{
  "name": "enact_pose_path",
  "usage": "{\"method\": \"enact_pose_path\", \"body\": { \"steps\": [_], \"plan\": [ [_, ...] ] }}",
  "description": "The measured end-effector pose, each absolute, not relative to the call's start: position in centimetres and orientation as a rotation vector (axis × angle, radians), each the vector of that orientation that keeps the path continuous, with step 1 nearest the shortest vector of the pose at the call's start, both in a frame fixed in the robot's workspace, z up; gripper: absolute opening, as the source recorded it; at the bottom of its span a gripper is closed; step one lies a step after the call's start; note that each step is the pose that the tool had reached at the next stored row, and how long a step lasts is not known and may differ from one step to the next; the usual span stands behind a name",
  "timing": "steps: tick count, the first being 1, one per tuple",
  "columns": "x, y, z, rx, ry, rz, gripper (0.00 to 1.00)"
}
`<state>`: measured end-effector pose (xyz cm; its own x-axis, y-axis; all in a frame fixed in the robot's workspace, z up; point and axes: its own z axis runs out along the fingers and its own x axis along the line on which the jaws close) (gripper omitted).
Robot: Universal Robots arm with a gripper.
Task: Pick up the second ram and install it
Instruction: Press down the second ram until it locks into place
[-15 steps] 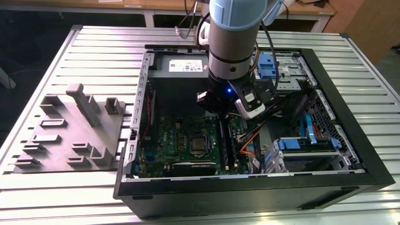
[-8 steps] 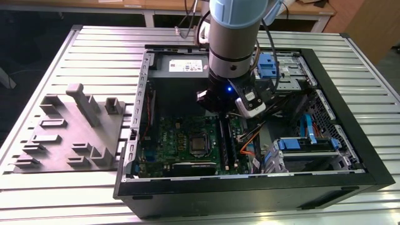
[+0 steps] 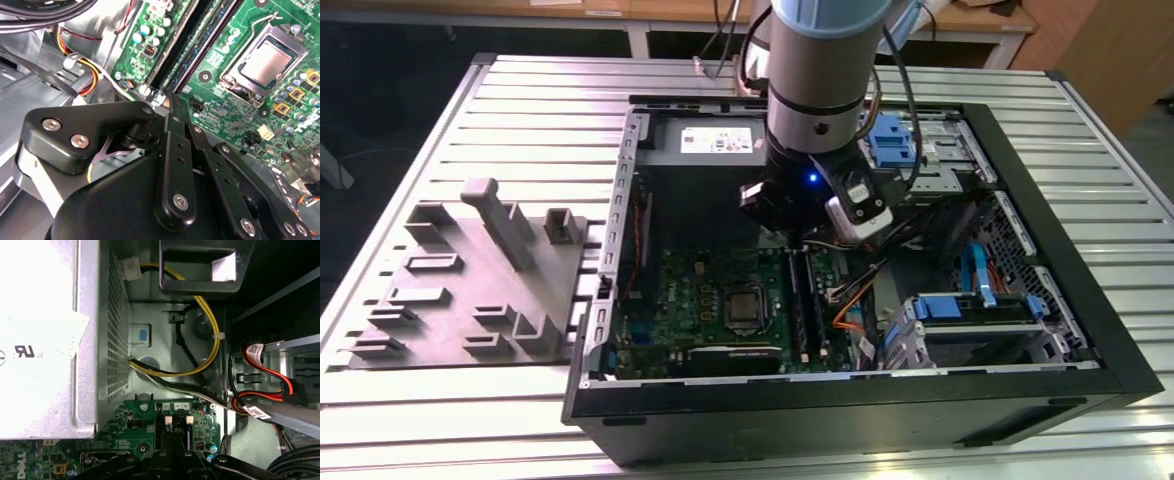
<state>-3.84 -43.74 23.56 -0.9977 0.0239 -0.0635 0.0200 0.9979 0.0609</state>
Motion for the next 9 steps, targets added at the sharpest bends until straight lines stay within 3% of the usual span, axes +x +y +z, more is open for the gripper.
{"method": "enact_pose_path", "body": {
  "steps": [9],
  "plan": [
    [-3.84, -44.47, 23.58, 0.034, 3.076, 0.093, 0.1]
  ]
}}
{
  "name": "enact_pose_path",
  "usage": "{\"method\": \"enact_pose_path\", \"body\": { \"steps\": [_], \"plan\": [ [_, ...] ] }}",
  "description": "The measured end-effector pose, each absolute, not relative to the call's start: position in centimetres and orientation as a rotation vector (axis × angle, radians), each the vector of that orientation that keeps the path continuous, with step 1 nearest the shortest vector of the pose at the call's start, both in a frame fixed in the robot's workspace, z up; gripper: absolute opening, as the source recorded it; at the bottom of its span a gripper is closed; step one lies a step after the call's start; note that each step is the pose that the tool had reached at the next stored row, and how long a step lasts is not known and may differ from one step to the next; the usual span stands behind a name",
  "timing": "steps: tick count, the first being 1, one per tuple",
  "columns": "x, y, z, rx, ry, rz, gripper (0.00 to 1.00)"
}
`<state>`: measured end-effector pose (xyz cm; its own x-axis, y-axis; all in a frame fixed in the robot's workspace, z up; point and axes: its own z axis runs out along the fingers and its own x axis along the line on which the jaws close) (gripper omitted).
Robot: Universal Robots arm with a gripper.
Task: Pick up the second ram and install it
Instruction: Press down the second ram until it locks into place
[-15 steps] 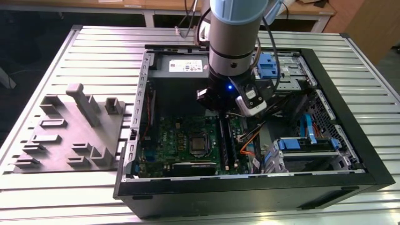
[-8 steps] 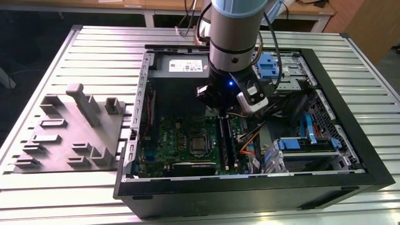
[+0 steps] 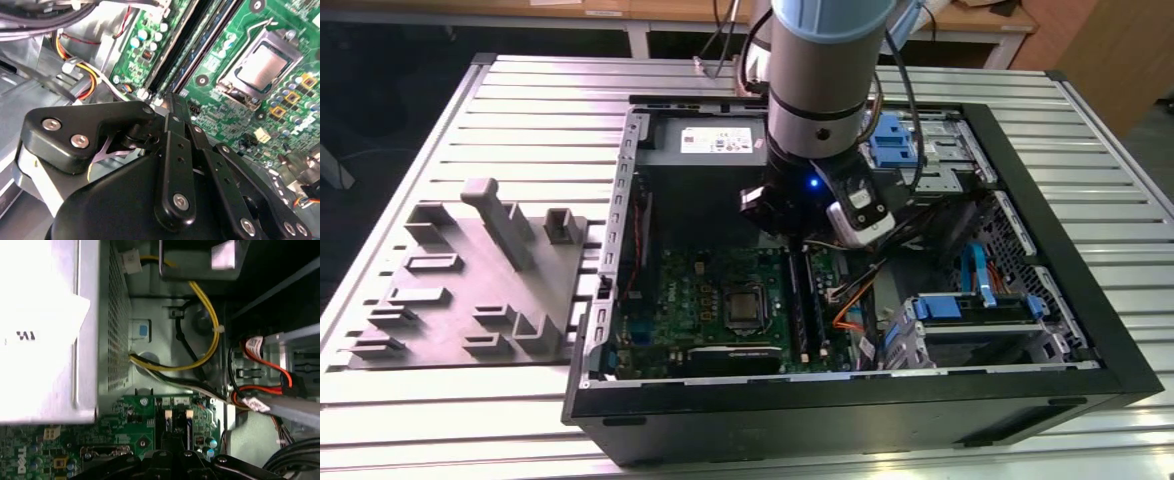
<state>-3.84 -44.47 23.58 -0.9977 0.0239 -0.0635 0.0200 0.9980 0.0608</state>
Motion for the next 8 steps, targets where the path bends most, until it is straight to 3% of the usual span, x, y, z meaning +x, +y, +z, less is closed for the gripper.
{"method": "enact_pose_path", "body": {
  "steps": [8],
  "plan": [
    [-3.8, -47.0, 23.6, 0.034, 3.076, 0.093, 0.1]
  ]
}}
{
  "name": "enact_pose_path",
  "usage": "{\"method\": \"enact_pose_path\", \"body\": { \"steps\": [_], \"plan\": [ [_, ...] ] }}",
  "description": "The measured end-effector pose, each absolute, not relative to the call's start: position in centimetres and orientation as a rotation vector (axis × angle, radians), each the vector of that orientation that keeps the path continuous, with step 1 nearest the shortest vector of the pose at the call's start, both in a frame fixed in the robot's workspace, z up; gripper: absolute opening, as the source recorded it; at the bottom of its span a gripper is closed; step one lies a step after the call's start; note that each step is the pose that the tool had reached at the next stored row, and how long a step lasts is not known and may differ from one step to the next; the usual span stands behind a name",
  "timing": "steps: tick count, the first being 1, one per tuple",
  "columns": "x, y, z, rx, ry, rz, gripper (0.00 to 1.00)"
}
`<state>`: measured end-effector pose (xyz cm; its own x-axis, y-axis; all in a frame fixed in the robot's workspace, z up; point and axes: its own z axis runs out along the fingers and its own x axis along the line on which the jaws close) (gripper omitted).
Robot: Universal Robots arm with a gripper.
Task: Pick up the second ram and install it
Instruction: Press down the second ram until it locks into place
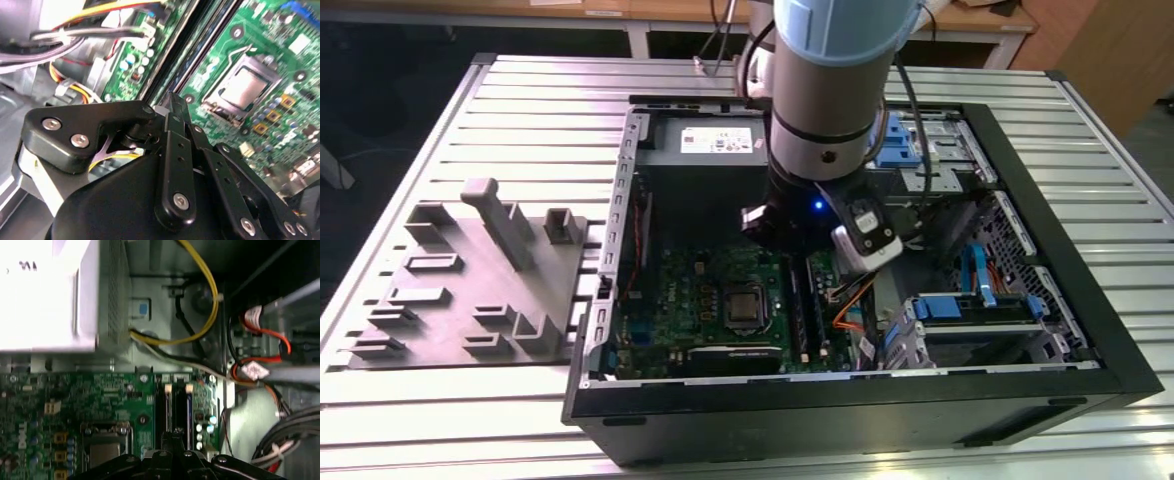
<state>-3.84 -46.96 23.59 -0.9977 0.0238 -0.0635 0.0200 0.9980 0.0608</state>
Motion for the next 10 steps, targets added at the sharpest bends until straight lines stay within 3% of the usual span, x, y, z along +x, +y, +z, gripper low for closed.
{"method": "enact_pose_path", "body": {
  "steps": [10],
  "plan": [
    [-3.8, -49.7, 23.6, 0.034, 3.076, 0.093, 0.1]
  ]
}}
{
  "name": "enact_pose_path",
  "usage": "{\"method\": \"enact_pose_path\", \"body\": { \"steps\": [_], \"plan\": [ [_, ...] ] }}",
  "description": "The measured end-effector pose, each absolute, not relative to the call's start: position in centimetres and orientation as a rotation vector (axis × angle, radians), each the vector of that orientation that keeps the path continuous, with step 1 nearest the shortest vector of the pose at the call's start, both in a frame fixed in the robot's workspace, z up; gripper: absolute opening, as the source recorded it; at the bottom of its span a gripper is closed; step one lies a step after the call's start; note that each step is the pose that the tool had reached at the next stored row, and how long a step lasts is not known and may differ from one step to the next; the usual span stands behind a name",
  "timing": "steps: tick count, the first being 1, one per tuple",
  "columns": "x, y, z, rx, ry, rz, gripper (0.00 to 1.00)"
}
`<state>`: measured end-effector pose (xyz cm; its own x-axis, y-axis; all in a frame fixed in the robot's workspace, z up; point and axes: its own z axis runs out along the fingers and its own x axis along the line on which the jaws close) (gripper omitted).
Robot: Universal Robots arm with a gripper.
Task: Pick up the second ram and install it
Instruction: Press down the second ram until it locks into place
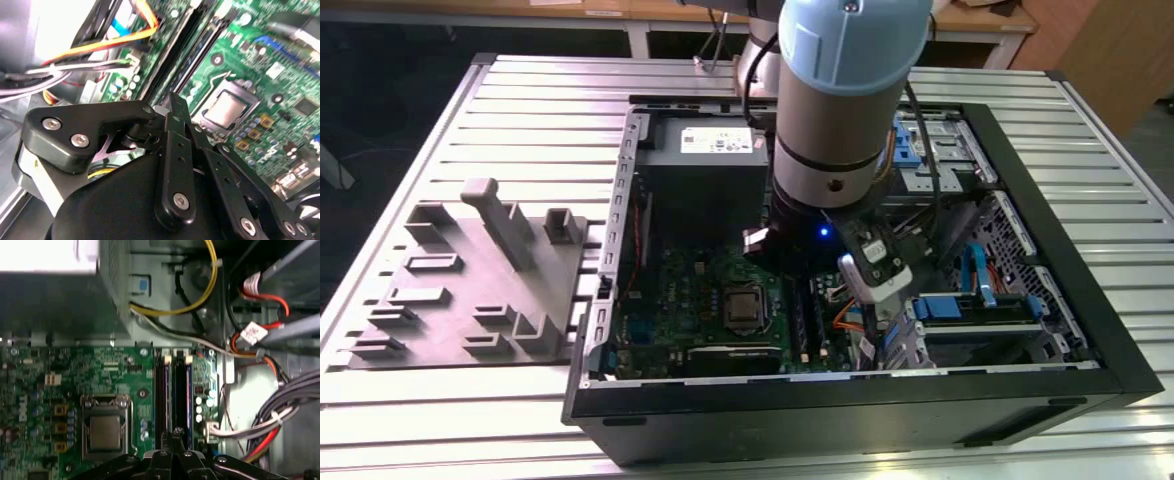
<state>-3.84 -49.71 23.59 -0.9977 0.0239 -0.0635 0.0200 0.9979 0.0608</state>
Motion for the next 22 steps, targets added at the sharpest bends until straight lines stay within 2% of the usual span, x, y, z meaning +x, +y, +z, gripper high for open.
{"method": "enact_pose_path", "body": {
  "steps": [9, 22],
  "plan": [
    [-3.8, -51.9, 23.6, 0.034, 3.076, 0.093, 0.1],
    [-3.8, -52.2, 23.3, 0.034, 3.076, 0.092, 0.1]
  ]
}}
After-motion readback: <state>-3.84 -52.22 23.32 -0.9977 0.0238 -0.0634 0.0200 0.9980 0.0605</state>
